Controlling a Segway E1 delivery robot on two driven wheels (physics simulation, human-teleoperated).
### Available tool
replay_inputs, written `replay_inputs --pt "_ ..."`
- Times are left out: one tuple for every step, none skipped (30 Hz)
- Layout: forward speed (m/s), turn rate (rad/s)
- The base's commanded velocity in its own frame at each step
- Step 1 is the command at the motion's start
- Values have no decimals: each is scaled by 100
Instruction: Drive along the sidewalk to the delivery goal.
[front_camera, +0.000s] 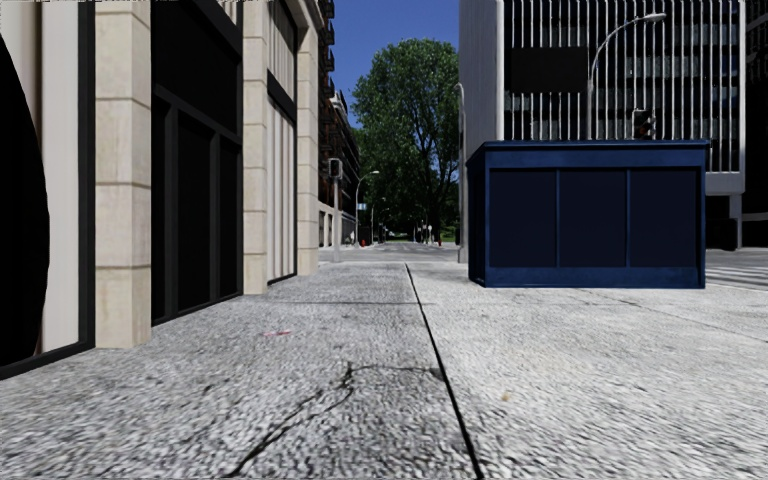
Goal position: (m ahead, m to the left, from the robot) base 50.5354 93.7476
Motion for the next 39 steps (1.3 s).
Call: replay_inputs --pt "200 0" --pt "200 0" --pt "200 0" --pt "200 0" --pt "200 0" --pt "200 0" --pt "200 0" --pt "200 0" --pt "200 0" --pt "200 0" --pt "200 0" --pt "200 0" --pt "200 0" --pt "200 0" --pt "200 0" --pt "200 0" --pt "200 0" --pt "200 0" --pt "200 0" --pt "200 0" --pt "200 0" --pt "200 0" --pt "200 0" --pt "200 0" --pt "200 0" --pt "200 0" --pt "200 0" --pt "200 0" --pt "200 0" --pt "200 0" --pt "200 0" --pt "200 0" --pt "200 0" --pt "200 0" --pt "200 0" --pt "200 0" --pt "200 0" --pt "200 0" --pt "200 0"
